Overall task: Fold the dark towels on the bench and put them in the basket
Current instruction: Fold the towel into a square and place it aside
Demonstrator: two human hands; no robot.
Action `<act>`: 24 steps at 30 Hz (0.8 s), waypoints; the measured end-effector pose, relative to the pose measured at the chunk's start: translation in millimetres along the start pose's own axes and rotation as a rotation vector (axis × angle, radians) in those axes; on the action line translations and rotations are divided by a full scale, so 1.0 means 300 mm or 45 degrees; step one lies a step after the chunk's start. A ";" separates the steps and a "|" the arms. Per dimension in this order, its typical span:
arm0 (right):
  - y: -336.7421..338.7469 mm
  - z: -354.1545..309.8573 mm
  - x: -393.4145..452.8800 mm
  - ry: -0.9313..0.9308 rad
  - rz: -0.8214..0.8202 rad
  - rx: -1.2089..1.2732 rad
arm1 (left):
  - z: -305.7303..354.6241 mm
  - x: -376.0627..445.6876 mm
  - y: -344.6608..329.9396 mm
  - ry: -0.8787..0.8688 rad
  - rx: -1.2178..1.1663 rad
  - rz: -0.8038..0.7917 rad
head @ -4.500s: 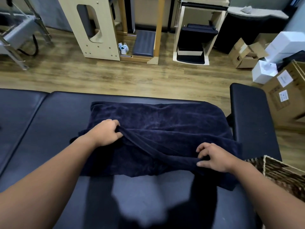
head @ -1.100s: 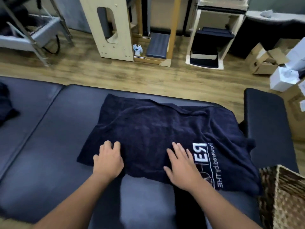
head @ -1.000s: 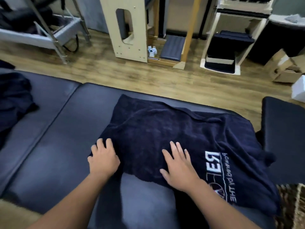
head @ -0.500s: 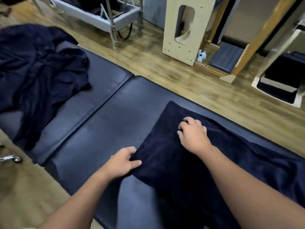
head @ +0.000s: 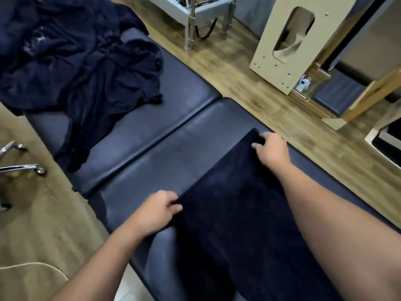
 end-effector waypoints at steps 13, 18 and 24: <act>-0.178 -0.269 0.075 0.802 -0.209 -1.030 | -0.075 0.028 0.134 0.341 -0.138 0.254; -0.174 -0.248 0.064 0.721 -0.503 -0.726 | -0.060 0.033 0.087 0.375 -0.471 0.058; -0.084 -0.190 0.025 0.702 -0.179 -0.781 | 0.052 -0.048 0.068 0.080 -0.468 -0.143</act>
Point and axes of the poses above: each hand's wrist, its own x-axis towards the middle knuckle, its own y-axis out of the back of the hand, z = x × y, the point moved 4 cm from there along x, towards the middle knuckle, and after that the axes turned 11 degrees about y, right-handed, at the moved point
